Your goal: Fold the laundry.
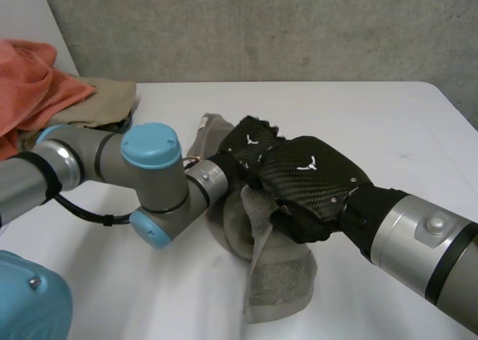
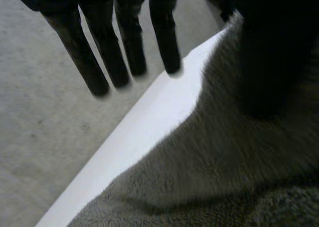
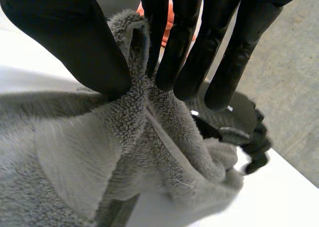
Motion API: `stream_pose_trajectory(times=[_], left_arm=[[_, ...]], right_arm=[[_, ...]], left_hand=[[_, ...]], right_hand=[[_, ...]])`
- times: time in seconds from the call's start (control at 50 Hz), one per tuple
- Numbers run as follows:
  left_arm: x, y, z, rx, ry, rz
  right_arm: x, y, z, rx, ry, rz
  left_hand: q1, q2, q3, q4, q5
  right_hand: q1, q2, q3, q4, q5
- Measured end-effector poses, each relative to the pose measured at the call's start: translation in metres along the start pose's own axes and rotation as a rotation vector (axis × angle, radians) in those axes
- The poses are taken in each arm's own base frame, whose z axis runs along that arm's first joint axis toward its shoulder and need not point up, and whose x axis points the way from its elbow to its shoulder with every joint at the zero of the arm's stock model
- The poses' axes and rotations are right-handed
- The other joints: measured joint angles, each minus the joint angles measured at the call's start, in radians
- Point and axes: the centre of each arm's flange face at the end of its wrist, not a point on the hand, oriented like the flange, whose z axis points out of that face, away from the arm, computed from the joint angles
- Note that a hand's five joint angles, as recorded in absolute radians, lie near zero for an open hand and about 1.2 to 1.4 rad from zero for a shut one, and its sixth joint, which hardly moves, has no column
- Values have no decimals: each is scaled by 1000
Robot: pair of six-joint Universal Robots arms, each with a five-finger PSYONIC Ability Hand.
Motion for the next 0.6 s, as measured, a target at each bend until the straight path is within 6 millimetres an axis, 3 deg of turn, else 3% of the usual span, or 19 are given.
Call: stream_pose_trajectory(times=[0.02,0.1,0.18,0.28,0.34,0.38,0.4,0.42,0.46,0.54,0.6], left_arm=[[0,0,1,-2,0,0],[-12,-1,7,-17,-94,12],[-35,-13,11,-10,-246,32],[-67,-58,9,91,-418,62],[-75,-80,4,137,-461,69],[-78,-109,-7,180,-511,69],[-78,-109,-7,180,-511,69],[-77,-127,-17,197,-548,62],[-75,-144,-31,205,-591,52],[-70,-163,-62,190,-662,29],[-58,-161,-82,152,-675,16]], right_arm=[[1,0,0,-2,6,1],[13,8,8,-39,55,16],[32,19,23,-90,130,33],[71,21,52,-119,284,25],[86,15,61,-102,344,12],[102,-1,69,-46,417,-15],[102,-1,69,-46,417,-15],[111,-14,73,10,459,-37],[118,-26,76,74,494,-58],[123,-42,79,187,535,-99],[122,-43,81,232,542,-131]], left_hand=[[283,260,241,244,234],[533,598,592,603,569],[533,632,626,636,575],[533,635,629,636,575],[533,636,629,636,575],[533,636,629,636,575],[533,636,629,636,575],[533,636,629,636,575],[533,636,629,636,575],[533,636,630,637,575],[533,637,630,639,575]], right_hand=[[1,0,0,0,0],[5,0,0,0,0],[6,0,0,1,0],[10,0,0,2,0],[10,0,0,2,0],[10,0,0,2,0],[10,0,0,2,0],[10,0,0,2,0],[10,0,0,2,0],[10,0,0,3,0],[10,0,0,3,0]])
